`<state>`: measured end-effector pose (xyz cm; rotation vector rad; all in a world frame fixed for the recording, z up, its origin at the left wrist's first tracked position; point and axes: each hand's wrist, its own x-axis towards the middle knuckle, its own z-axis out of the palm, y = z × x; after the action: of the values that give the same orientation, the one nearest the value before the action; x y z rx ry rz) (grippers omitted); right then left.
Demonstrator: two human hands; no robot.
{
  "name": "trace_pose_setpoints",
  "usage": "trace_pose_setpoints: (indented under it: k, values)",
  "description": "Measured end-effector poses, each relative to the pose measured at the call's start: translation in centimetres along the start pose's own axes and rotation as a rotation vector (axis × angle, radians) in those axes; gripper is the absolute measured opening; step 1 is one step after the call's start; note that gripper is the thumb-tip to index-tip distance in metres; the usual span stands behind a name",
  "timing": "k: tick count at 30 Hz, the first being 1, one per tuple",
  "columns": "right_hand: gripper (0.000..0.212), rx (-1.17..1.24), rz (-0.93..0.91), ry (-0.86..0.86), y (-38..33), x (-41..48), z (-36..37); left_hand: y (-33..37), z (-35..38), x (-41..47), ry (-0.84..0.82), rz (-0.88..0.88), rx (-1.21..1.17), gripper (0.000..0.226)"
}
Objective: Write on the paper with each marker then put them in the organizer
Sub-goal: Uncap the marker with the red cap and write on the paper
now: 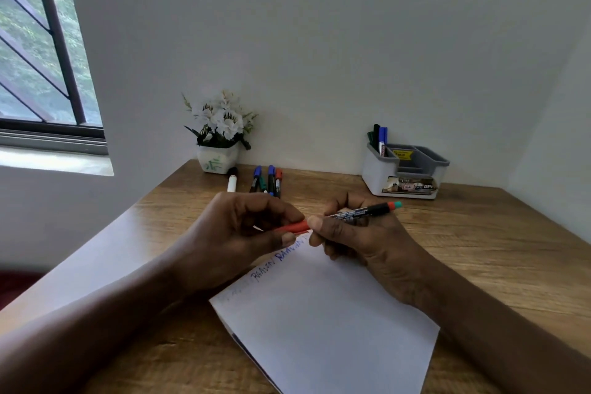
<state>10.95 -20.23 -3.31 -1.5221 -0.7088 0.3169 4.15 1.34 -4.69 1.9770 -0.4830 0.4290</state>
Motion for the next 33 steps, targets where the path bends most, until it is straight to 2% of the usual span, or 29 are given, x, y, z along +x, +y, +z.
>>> trace_pose_setpoints:
  k: [6, 11, 15, 18, 20, 23, 25, 27, 29, 31, 33]
  values:
    - [0.042, -0.045, -0.148, 0.081, 0.0, -0.3, 0.5, 0.4, 0.2, -0.5, 0.013, -0.074, -0.215, 0.021]
    - [0.029, -0.023, -0.158, 0.061, 0.4, -0.6, 0.9, 0.8, 0.2, -0.7, 0.011, -0.131, -0.289, 0.017]
    - [0.03, -0.038, -0.16, 0.048, 0.5, -0.4, 1.1, 0.9, 0.2, -0.7, 0.011, -0.139, -0.313, 0.016]
    - [0.028, -0.013, -0.156, 0.037, 0.1, -0.3, 1.2, 1.0, 0.0, -0.2, 0.011, -0.172, -0.365, 0.025]
    - [0.022, -0.035, -0.176, 0.039, -0.1, 0.0, 1.1, 0.6, -0.1, 0.3, 0.014, -0.138, -0.203, 0.031]
    - [0.025, -0.076, -0.192, 0.112, 0.4, 0.3, 0.3, -0.4, -1.1, 0.4, 0.066, -0.081, 0.369, 0.041]
    - [0.031, -0.166, -0.207, 0.174, 1.0, 0.4, -0.5, -1.0, -2.2, 0.2, 0.033, -0.13, 0.653, 0.062]
    - [0.03, -0.246, -0.227, 0.212, 1.2, 0.4, -1.2, -1.5, -2.9, 0.0, -0.037, -0.254, 0.771, 0.082]
    - [0.036, -0.229, -0.236, 0.218, 1.0, 0.6, -1.8, -1.8, -3.0, 0.2, -0.105, -0.358, 0.828, 0.102]
    - [0.054, -0.201, -0.236, 0.217, 0.6, 0.7, -2.4, -1.8, -2.5, 0.3, -0.185, -0.415, 0.862, 0.125]
    - [0.079, -0.166, -0.214, 0.253, 0.3, 0.9, -3.0, -1.9, -2.1, 0.4, -0.239, -0.443, 0.901, 0.135]
